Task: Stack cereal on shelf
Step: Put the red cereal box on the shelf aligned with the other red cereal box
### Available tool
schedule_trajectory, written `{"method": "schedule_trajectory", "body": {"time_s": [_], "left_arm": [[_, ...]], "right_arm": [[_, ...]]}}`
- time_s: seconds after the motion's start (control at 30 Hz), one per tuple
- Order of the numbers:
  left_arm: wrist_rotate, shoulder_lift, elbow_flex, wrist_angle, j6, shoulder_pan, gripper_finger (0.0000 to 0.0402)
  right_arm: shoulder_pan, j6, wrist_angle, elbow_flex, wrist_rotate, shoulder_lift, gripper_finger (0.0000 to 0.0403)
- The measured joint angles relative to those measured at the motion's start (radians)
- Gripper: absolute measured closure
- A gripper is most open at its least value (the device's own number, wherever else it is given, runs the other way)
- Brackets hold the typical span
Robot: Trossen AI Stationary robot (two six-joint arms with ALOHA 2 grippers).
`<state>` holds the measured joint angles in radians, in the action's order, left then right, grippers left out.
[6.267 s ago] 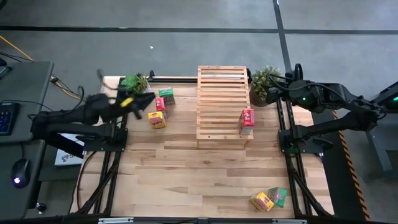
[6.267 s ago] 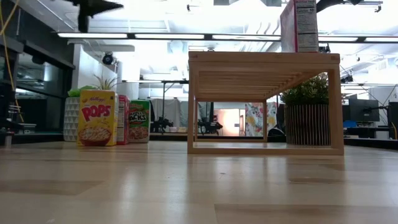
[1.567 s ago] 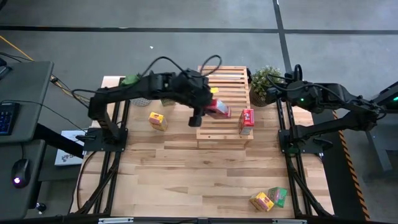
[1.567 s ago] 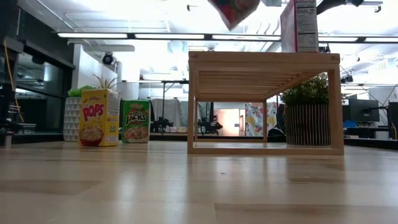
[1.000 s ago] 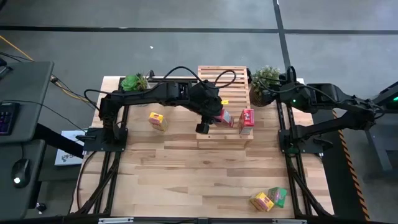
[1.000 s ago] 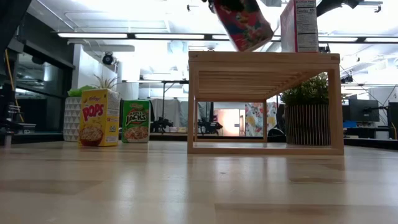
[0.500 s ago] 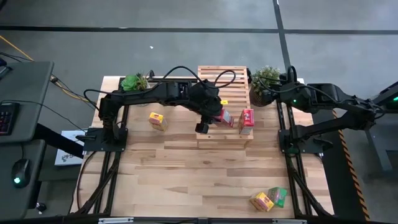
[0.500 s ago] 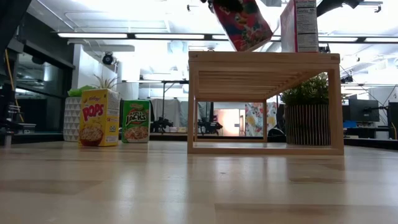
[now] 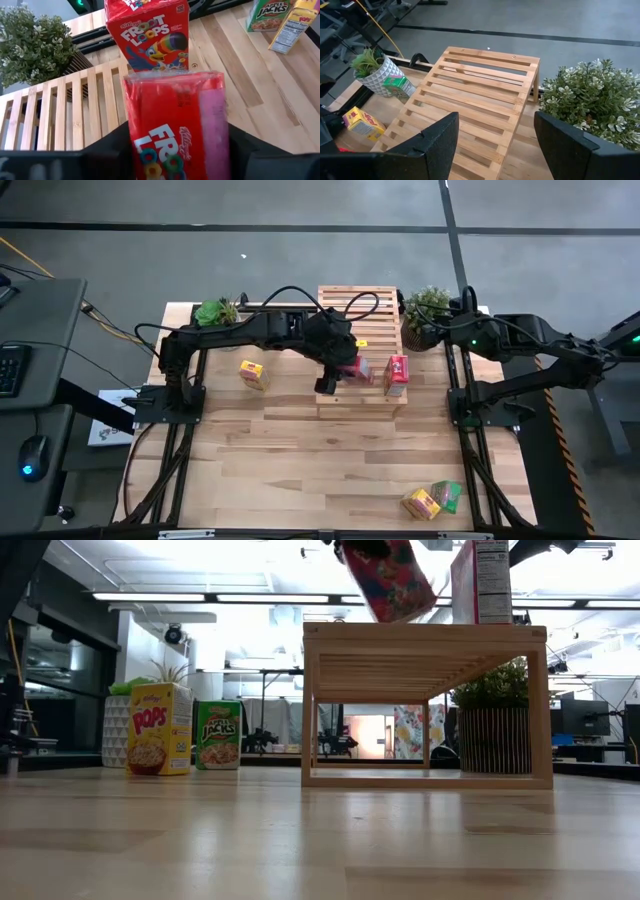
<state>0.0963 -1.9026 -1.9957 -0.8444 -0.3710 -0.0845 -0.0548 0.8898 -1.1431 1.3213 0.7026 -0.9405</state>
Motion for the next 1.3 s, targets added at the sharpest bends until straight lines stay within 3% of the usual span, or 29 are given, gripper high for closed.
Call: {"method": "schedule_trajectory", "body": {"time_s": [0.33, 0.5, 0.7, 0.83, 0.97, 1.2, 1.3], "left_arm": [[-0.004, 0.0, 0.0, 0.02, 0.029, -0.006, 0.0123], [-0.013, 0.002, -0.036, 0.026, 0.031, -0.021, 0.0117], [-0.015, 0.007, -0.178, -0.094, 0.043, -0.054, 0.0117], [0.003, 0.017, -0.206, -0.141, 0.125, -0.075, 0.0123], [0.109, 0.019, -0.168, -0.15, 0.213, -0.094, 0.0179], [0.119, 0.123, 0.047, -0.062, 0.299, -0.094, 0.0382], [0.055, 0.243, 0.183, 0.062, 0.375, -0.097, 0.0387]], "right_arm": [[0.0, 0.003, 0.0, 0.0, -0.002, 0.0, 0.015], [0.0, 0.003, 0.0, 0.0, 0.0, 0.0, 0.015], [0.0, 0.003, 0.001, 0.0, 0.0, 0.0, 0.015], [0.0, 0.014, 0.003, 0.0, -0.001, 0.0, 0.015], [0.0, 0.026, 0.003, 0.0, -0.005, 0.0, 0.015], [0.0, 0.027, 0.001, 0.0, -0.02, 0.0, 0.015], [0.0, 0.027, 0.0, 0.0, -0.02, 0.0, 0.015]]}}
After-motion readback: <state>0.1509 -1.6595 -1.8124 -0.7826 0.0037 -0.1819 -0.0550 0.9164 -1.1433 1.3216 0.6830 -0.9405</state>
